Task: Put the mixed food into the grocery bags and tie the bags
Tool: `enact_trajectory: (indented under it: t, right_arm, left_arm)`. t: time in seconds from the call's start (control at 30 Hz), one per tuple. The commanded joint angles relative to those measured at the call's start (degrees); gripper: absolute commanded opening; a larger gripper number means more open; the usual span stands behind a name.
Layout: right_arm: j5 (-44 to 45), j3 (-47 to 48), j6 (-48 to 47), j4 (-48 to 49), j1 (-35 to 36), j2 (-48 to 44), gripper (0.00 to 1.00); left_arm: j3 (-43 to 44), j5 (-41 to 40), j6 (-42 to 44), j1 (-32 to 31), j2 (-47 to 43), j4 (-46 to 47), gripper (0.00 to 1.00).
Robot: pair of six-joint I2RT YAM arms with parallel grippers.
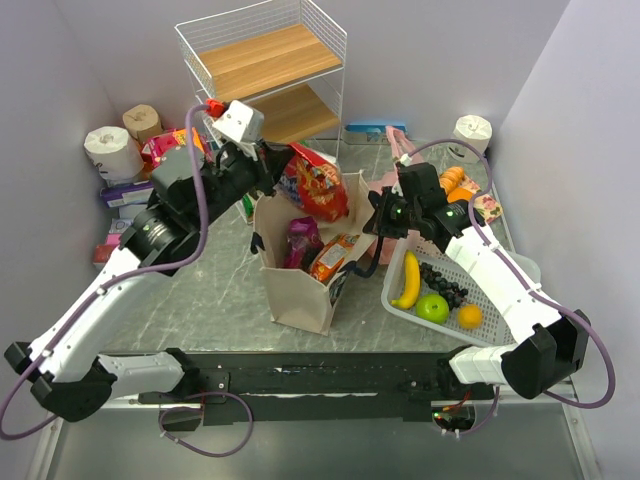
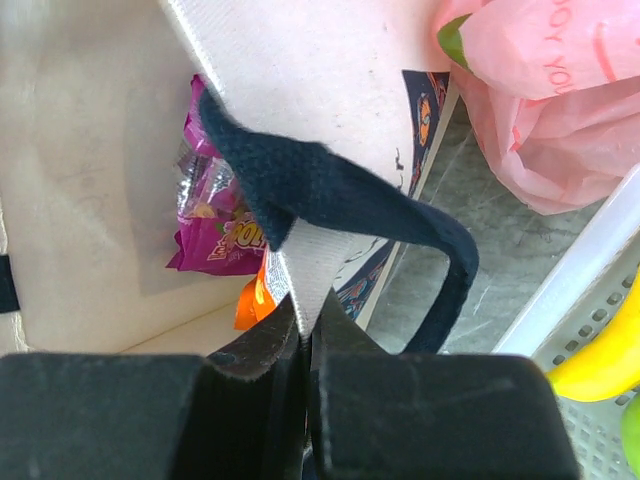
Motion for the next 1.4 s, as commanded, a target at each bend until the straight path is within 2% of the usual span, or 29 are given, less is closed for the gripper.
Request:
enact_trajectory:
  t: [0.0, 0.17, 0.2, 0.23, 0.27, 0.33, 0.43, 0.5, 0.7, 0.8, 1.07, 1.1, 1.17, 1.2, 1.23, 1.3, 1.33, 1.37]
  right_arm:
    - [1.1, 2.0, -0.4, 5.5, -1.0, -2.4, 0.05]
    - [1.0, 2.4, -0.5, 5.5, -1.0, -2.0, 0.05]
    - [1.1, 2.4, -0.6, 5.5, -1.0, -2.0, 0.06]
    - [1.3, 2.5, -0.6, 5.3, -1.0, -2.0, 0.06]
    - [1.5, 2.5, -0.6, 5.1, -1.0, -2.1, 0.05]
    - [1.8, 2.3, -0.6, 5.2, -1.0, -2.2, 0.06]
    - [1.9, 2.0, -0.4, 5.2, -1.1, -2.5, 0.06]
    - [1.9, 1.8, -0.5, 5.2, -1.0, -2.6, 0.06]
    - [2.0, 1.9, -1.0, 4.9, -1.0, -2.7, 0.06]
    - [1.9, 1.4, -1.0, 5.1, -1.0, -3.0, 0.06]
    - [2.1, 1.9, -2.0, 4.9, -0.7, -3.3, 0.04]
    - [2.0, 1.9, -2.6, 5.1, -0.5, -3.4, 0.03]
    - [1.9, 2.6, -3.7, 5.3, 0.8, -3.4, 0.0]
    - [2.0, 3.0, -4.9, 5.3, 1.5, -3.4, 0.0]
    - [2.8, 3.7, -5.6, 5.6, 2.6, -3.2, 0.0]
    - [4.0, 5.6, -7.1, 5.8, 6.7, -3.1, 0.0]
    - [4.7, 6.4, -7.4, 6.1, 8.1, -3.1, 0.0]
    - [4.7, 7.8, -7.3, 7.0, 10.6, -3.1, 0.0]
  left_arm:
    - [2.4, 4.2, -5.2, -0.5, -3.9, 5.9, 0.01]
    - [-1.2, 6.4, -4.3, -0.4, -1.8, -2.8, 0.02]
    - [-1.2, 8.3, -4.3, -0.4, -0.3, -4.6, 0.08]
    - [-0.7, 8.7, -5.0, -0.4, 0.4, -6.1, 0.44]
    - [-0.5, 8.5, -5.6, -0.4, 0.9, -7.6, 0.68]
    - [-0.8, 4.7, -6.4, -0.4, 0.9, -9.3, 0.96]
    - [0.5, -3.2, -6.7, 0.4, 0.7, -11.8, 0.96]
    - [2.1, -6.0, -9.4, 3.5, 2.2, -16.8, 0.96]
    - [6.0, -8.1, -17.2, 13.5, 7.3, -31.5, 0.96]
    - [3.2, -3.2, -18.8, 16.0, 6.6, -33.9, 0.96]
    - [-7.5, 10.6, -22.5, 17.7, 6.4, -31.2, 0.98]
    - [-10.6, 14.2, -24.0, 17.7, 6.6, -29.9, 0.89]
    - [-13.7, 18.6, -25.6, 17.7, 6.7, -24.7, 0.64]
    - [-15.7, 21.2, -26.2, 17.8, 6.2, -23.0, 0.22]
    - [-16.3, 21.5, -26.5, 17.8, 5.7, -21.6, 0.01]
    - [-13.9, 18.6, -24.6, 17.8, 3.9, -21.7, 0.01]
    - [-12.0, 12.8, -23.7, 18.0, 3.5, -22.9, 0.01]
    - [-10.1, 10.6, -22.8, 18.2, 2.7, -23.6, 0.01]
